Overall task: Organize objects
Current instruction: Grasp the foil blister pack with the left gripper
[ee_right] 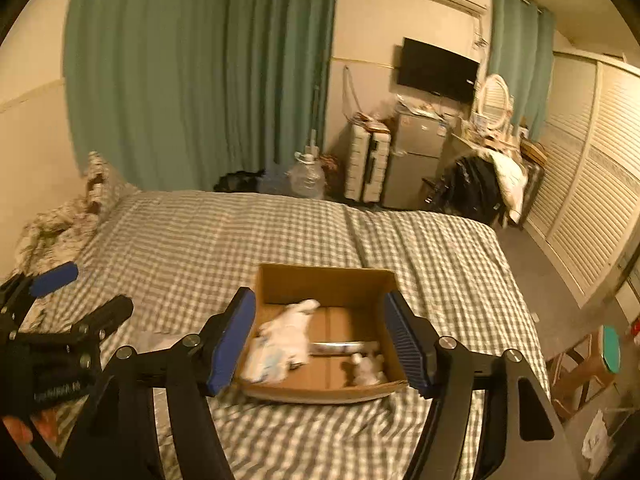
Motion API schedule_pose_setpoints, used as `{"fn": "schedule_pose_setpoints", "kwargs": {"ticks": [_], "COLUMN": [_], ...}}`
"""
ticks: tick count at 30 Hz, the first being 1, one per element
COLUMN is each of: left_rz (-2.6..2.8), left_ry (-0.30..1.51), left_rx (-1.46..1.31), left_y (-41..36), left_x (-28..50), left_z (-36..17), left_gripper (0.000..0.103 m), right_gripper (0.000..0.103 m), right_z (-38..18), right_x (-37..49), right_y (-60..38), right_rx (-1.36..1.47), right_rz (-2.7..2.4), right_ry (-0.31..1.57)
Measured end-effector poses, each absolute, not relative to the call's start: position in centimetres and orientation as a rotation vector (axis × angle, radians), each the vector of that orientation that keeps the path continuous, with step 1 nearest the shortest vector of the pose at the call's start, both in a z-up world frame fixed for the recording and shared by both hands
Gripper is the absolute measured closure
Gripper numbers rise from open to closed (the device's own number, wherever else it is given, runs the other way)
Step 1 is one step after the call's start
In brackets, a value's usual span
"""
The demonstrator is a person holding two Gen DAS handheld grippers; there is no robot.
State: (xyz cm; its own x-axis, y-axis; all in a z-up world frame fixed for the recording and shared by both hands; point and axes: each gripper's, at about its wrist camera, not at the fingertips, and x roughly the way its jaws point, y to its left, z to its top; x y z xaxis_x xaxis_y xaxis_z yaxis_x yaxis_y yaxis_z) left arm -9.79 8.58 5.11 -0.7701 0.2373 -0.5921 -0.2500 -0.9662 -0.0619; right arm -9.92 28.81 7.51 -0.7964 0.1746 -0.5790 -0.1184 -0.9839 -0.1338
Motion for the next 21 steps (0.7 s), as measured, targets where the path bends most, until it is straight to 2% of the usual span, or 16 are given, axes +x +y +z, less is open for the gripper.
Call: {"fn": "schedule_pose_setpoints", "kwargs": {"ticks": [8, 14, 21], "left_rz": [2.807, 2.779, 2.679], "left_ry": [0.026, -0.055, -0.057], "left_rx": [-0.982, -1.147, -1.349], "left_y": [2.9, 1.0, 1.8], "left_x": [-6.8, -7.1, -8.6], "left_z": [1.6, -5.1, -12.8], "left_gripper": [0.009, 0.009, 0.009], "right_gripper": [0.036, 0.036, 0.036], "right_z": [3.3, -3.5, -10.7], "right_x": [-7.8, -8.4, -10.8], "right_y": [23.4, 21.7, 20.6], "right_rx": [-1.008, -1.158, -1.376], "right_rz": [2.866, 2.814, 2.730], "right_ry": [-0.174, -0.166, -0.147]}}
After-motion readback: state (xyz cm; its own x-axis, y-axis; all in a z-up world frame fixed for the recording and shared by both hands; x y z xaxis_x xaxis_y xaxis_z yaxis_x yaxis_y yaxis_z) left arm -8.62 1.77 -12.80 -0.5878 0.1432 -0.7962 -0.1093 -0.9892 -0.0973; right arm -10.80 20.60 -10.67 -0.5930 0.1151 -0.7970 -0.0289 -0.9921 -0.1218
